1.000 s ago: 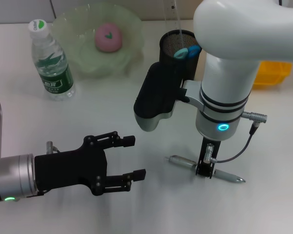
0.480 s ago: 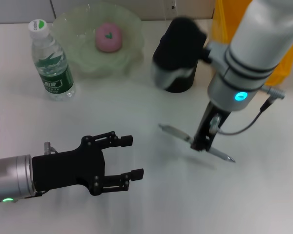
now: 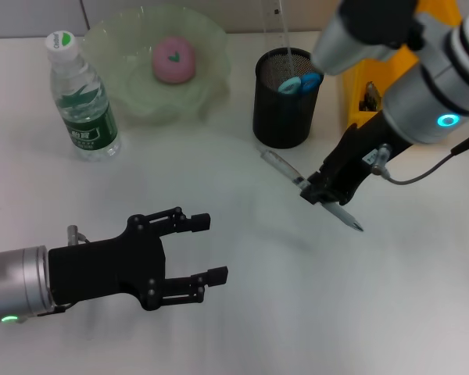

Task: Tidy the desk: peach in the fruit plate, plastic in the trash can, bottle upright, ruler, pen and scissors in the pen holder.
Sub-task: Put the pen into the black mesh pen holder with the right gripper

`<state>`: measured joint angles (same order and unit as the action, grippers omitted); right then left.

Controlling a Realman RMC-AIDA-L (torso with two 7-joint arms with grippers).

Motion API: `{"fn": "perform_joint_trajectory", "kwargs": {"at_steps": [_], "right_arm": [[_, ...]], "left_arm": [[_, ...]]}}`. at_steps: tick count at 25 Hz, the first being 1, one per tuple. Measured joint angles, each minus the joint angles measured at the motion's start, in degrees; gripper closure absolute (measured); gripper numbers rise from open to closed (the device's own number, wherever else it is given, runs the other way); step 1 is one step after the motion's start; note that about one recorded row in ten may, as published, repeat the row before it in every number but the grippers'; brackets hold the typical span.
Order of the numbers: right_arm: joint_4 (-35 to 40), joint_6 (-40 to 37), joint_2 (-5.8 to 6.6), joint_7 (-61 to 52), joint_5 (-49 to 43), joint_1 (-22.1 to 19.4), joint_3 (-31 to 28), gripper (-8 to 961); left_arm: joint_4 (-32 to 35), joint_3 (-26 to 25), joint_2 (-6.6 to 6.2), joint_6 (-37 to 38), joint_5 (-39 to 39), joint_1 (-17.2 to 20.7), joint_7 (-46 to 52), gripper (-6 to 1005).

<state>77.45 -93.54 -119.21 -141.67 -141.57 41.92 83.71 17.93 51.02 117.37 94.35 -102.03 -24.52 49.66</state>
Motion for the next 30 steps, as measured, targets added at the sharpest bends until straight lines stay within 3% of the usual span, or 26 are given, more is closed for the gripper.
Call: {"fn": "perform_joint_trajectory", "kwargs": {"at_steps": [7,12,18,21,30], "right_arm": [[1.72,1.43,-0.13,11.71,10.33,-6.84,-9.40,825],[-2.12,3.86,-0.11,22.96,20.58,-11.13,-15.64,825],[-13.53,5.16,0.00,38.43,32.66,-12.82,-24.05,825],[-23.48,5.21,0.02,49.07,39.27,-12.49,-30.37,826],[-36.73,5.35,0.10,66.14,46.71,-12.28,-34.25,826]], "left_arm": [[0.00,-0.77,0.12,0.14,0.06,-0.16,-0.05,216],[0.00,-1.63,0.43,0.28,0.13,-0.33,-0.55,216],[0.22,-1.68,0.62,0.59,0.92,-0.43,-0.57,216],[0.22,-1.68,0.62,0.59,0.92,-0.43,-0.57,216],[0.53,-1.72,0.84,1.26,1.58,-0.58,-0.63,216]]}}
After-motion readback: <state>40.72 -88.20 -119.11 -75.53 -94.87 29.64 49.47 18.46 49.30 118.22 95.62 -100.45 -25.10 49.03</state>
